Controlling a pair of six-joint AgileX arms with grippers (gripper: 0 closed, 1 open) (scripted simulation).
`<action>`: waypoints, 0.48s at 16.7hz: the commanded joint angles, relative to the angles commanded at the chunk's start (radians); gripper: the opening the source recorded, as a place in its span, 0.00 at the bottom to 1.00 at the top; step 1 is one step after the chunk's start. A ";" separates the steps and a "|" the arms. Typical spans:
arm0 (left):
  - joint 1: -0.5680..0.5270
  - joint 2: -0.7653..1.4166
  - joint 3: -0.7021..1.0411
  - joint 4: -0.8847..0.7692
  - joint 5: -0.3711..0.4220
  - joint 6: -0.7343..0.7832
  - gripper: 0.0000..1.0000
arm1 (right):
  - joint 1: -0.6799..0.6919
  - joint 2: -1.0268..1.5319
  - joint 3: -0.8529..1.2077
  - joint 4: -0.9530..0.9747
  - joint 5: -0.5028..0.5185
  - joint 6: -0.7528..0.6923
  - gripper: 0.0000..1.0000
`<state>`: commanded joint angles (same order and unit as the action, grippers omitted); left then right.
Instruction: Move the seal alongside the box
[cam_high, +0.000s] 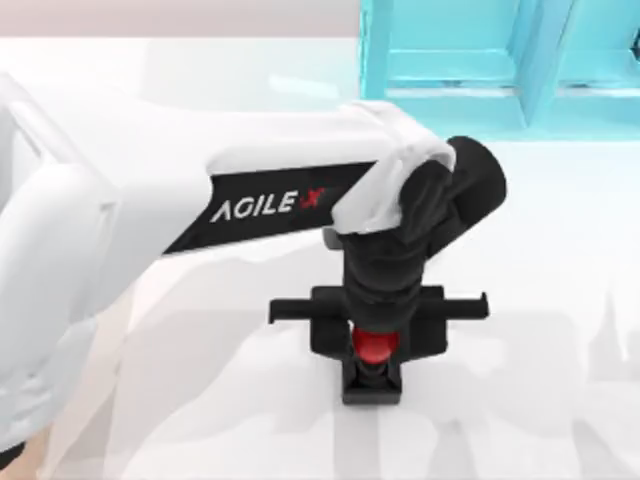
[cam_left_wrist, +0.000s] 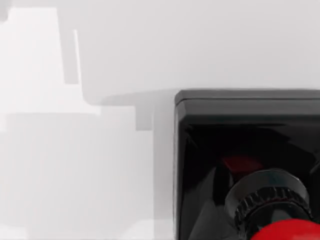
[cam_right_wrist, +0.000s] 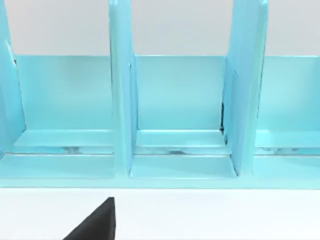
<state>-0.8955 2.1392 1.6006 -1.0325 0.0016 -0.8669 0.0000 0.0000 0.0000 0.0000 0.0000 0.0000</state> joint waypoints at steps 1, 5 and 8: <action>0.000 0.000 0.000 0.000 0.000 0.000 0.00 | 0.000 0.000 0.000 0.000 0.000 0.000 1.00; 0.000 -0.005 0.013 -0.014 -0.001 0.000 0.00 | 0.000 0.000 0.000 0.000 0.000 0.000 1.00; 0.002 -0.020 0.066 -0.084 -0.003 -0.003 0.00 | 0.000 0.000 0.000 0.000 0.000 0.000 1.00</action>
<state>-0.8938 2.1195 1.6667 -1.1162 -0.0010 -0.8696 0.0000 0.0000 0.0000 0.0000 0.0000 0.0000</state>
